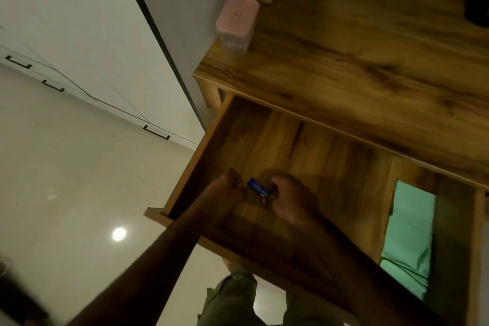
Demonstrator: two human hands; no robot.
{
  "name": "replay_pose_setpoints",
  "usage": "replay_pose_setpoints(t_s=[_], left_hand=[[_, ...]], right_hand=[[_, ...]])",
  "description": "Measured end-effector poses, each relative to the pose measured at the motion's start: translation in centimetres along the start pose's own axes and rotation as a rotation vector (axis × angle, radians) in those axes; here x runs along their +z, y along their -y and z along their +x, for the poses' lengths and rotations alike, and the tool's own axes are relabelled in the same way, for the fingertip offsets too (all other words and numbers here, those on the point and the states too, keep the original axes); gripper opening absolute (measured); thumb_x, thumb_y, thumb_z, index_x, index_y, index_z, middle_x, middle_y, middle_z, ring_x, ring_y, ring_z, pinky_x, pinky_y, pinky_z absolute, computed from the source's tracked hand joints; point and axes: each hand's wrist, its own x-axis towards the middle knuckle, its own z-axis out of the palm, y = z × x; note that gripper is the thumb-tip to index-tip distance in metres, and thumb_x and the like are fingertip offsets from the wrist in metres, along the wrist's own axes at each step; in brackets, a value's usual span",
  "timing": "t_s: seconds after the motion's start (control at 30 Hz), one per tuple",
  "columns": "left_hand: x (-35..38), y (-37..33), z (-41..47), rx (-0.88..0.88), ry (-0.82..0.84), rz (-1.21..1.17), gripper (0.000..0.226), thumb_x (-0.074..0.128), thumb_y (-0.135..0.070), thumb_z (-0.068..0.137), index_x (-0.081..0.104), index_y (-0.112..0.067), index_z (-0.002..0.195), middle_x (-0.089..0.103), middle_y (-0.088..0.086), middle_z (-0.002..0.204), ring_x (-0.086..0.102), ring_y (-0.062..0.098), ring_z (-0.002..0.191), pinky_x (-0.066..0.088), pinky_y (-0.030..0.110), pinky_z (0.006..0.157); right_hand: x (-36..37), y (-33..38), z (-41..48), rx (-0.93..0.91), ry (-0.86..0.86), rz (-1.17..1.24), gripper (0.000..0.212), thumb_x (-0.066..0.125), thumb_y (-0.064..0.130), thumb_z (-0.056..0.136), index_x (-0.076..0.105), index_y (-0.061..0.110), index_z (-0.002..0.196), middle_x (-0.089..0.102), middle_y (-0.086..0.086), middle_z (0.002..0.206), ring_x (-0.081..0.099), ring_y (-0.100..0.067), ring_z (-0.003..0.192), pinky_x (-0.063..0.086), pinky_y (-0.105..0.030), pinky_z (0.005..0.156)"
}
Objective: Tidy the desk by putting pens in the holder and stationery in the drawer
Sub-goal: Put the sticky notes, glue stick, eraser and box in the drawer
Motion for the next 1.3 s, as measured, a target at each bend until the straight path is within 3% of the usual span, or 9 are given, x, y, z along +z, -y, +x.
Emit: replay_pose_setpoints(t_s=[0.13,0.27,0.53,0.63,0.77,0.93,1.03,1.13,1.3], left_hand=[[0.8,0.8,1.0,-0.064,-0.004,0.137,0.034,0.055,-0.018,0.096,0.049,-0.010,0.128,0.062,0.016,0.120,0.065,0.033,0.105,0.056,0.049,0.090],[2.7,0.1,1.6,-0.038,-0.080,0.233,0.035,0.054,-0.014,0.093,0.051,-0.007,0.128,0.059,0.018,0.124,0.062,0.035,0.106,0.055,0.044,0.089],[4.3,-0.8,3.1,-0.197,-0.111,-0.057,0.023,0.062,-0.015,0.091,0.053,-0.012,0.112,0.060,0.002,0.095,0.068,0.022,0.084,0.060,0.037,0.071],[4.4,-0.9,3.5,-0.253,-0.147,-0.149,0.023,0.066,-0.017,0.085,0.049,-0.015,0.101,0.064,0.005,0.097,0.070,0.030,0.089,0.061,0.045,0.079],[5.9,0.6,4.9,-0.281,-0.189,-0.286,0.030,0.069,-0.024,0.069,0.050,-0.020,0.092,0.073,0.015,0.092,0.073,0.035,0.077,0.062,0.052,0.068],[6.3,-0.2,5.0,-0.401,-0.129,-0.653,0.032,0.049,-0.015,0.097,0.052,0.003,0.123,0.070,0.027,0.094,0.071,0.043,0.077,0.058,0.046,0.067],[6.8,0.1,5.2,-0.443,-0.145,-0.740,0.035,0.038,-0.023,0.104,0.060,0.004,0.099,0.068,0.021,0.075,0.066,0.028,0.049,0.049,0.027,0.043],[7.0,0.4,5.3,-0.454,-0.191,-0.771,0.040,0.034,-0.021,0.108,0.057,-0.003,0.080,0.065,0.012,0.052,0.061,0.023,0.036,0.043,0.017,0.035],[6.7,0.1,4.5,-0.371,-0.259,-0.694,0.031,0.057,-0.017,0.096,0.036,-0.010,0.117,0.068,0.014,0.061,0.061,0.026,0.039,0.048,0.027,0.040]], right_hand=[[0.6,0.2,1.1,0.058,-0.021,0.001,0.050,0.068,0.026,0.091,0.054,0.031,0.138,0.055,0.004,0.140,0.058,-0.020,0.123,0.047,-0.035,0.099],[0.3,0.6,2.1,0.075,-0.049,-0.006,0.046,0.067,0.021,0.088,0.058,0.031,0.132,0.057,0.002,0.135,0.061,-0.023,0.116,0.050,-0.035,0.095],[-0.6,1.1,4.2,0.009,-0.069,-0.123,0.034,0.073,0.021,0.085,0.063,0.031,0.116,0.059,0.003,0.124,0.063,-0.020,0.105,0.048,-0.030,0.080],[-1.0,1.4,5.0,-0.036,-0.095,-0.182,0.034,0.075,0.024,0.085,0.062,0.033,0.115,0.059,0.003,0.124,0.062,-0.021,0.106,0.046,-0.030,0.080],[-1.2,0.9,5.7,-0.081,-0.071,-0.184,0.034,0.076,0.030,0.082,0.062,0.035,0.112,0.060,0.005,0.119,0.064,-0.021,0.104,0.054,-0.037,0.085],[-2.6,-0.2,6.3,0.051,-0.080,0.276,0.019,0.073,0.033,0.088,0.067,0.025,0.103,0.067,0.008,0.095,0.064,-0.012,0.085,0.055,-0.030,0.072],[-3.5,-0.5,7.3,0.226,-0.009,0.649,0.012,0.062,0.019,0.093,0.068,0.017,0.103,0.070,-0.004,0.092,0.064,-0.014,0.075,0.050,-0.026,0.056],[-3.6,-0.4,8.4,0.194,0.046,0.691,0.024,0.054,0.002,0.092,0.066,0.014,0.109,0.068,-0.007,0.091,0.063,-0.015,0.076,0.051,-0.027,0.061],[-2.5,0.5,9.2,-0.025,-0.023,0.564,0.031,0.055,-0.006,0.089,0.068,0.020,0.099,0.071,0.000,0.098,0.065,-0.010,0.089,0.048,-0.021,0.069]])
